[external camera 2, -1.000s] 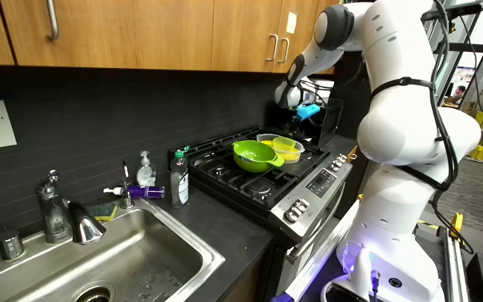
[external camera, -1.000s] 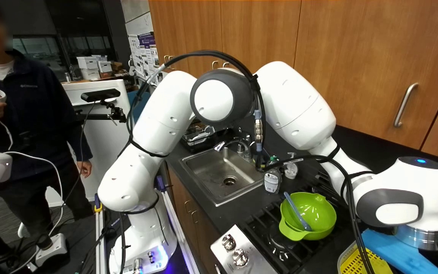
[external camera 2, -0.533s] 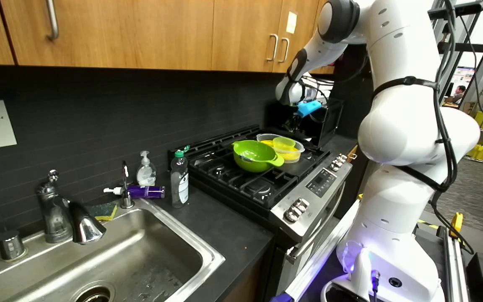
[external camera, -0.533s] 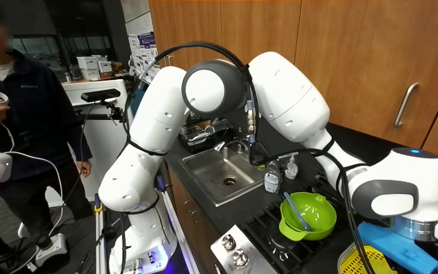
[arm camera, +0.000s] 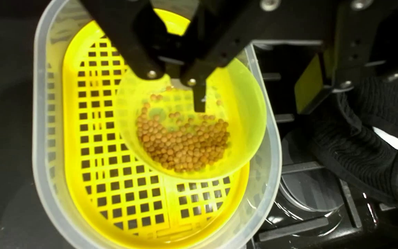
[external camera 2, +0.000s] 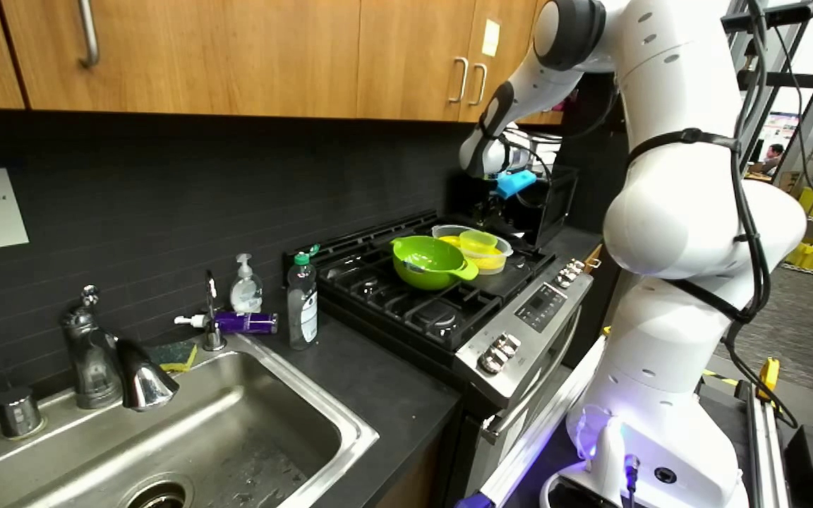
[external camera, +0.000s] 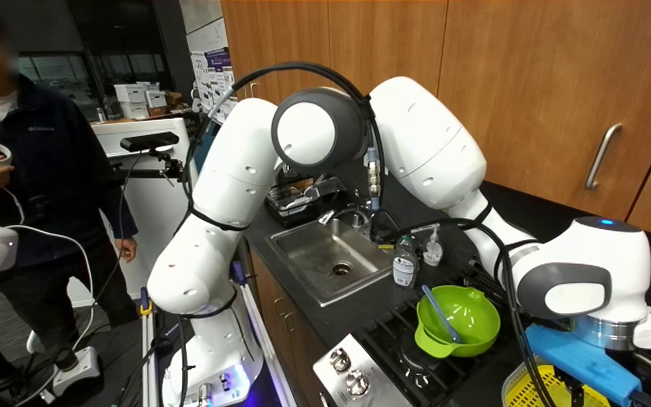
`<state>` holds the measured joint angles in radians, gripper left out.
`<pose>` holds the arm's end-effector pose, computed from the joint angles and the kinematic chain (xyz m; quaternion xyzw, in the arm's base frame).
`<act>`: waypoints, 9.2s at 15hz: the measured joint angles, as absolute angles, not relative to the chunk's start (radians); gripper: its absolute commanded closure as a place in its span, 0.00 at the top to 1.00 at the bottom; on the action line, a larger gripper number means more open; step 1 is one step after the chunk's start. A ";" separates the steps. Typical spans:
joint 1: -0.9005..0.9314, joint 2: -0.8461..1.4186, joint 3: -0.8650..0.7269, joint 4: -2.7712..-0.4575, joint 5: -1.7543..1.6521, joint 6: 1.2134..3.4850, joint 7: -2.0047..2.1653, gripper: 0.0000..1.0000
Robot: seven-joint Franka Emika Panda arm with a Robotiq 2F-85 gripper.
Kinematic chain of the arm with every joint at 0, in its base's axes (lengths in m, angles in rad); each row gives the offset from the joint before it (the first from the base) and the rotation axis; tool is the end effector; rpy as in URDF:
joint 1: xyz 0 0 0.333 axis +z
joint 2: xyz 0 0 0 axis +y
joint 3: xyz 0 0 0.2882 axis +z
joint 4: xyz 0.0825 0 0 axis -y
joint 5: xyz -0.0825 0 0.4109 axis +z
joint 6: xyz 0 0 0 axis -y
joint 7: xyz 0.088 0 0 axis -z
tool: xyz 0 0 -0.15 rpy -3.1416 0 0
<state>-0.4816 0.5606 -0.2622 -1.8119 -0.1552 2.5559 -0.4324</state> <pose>0.5063 -0.4615 0.1763 0.9862 -0.0680 0.0165 0.1499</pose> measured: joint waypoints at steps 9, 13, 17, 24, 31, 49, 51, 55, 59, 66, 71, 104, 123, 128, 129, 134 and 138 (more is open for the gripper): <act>-0.477 0.565 -0.249 -1.813 -0.228 2.560 -0.504 1.00; -0.482 0.579 -0.249 -1.800 -0.308 2.584 -0.640 1.00; -0.494 0.605 -0.249 -1.780 -0.364 2.637 -0.795 1.00; -0.509 0.658 -0.248 -1.726 -0.410 2.742 -1.092 1.00; -0.480 0.670 -0.240 -1.704 -0.435 2.789 -1.300 1.00; -0.426 0.693 -0.233 -1.715 -0.426 2.632 -1.329 1.00; -0.426 0.698 -0.232 -1.714 -0.426 2.627 -1.329 1.00; -0.429 0.708 -0.227 -1.709 -0.425 2.624 -1.331 1.00; -0.444 0.721 -0.218 -1.696 -0.404 2.621 -1.359 0.71; -0.475 0.750 -0.201 -1.656 -0.352 2.609 -1.426 0.16; -0.481 0.759 -0.200 -1.625 -0.344 2.591 -1.445 0.02; -0.528 0.796 -0.188 -1.415 -0.090 2.095 -1.362 0.01; -0.648 0.797 -0.135 -1.372 0.121 2.021 -1.254 0.01; -0.648 0.787 -0.137 -1.391 0.174 2.054 -1.176 0.01; -0.648 0.783 -0.137 -1.400 0.181 2.064 -1.164 0.01; -0.651 0.753 -0.139 -1.450 0.201 2.125 -1.111 0.01; -0.658 0.717 -0.139 -1.503 0.201 2.173 -1.079 0.01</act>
<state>-0.6579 0.7173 -0.1391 -1.5034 0.2006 2.1732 -1.0788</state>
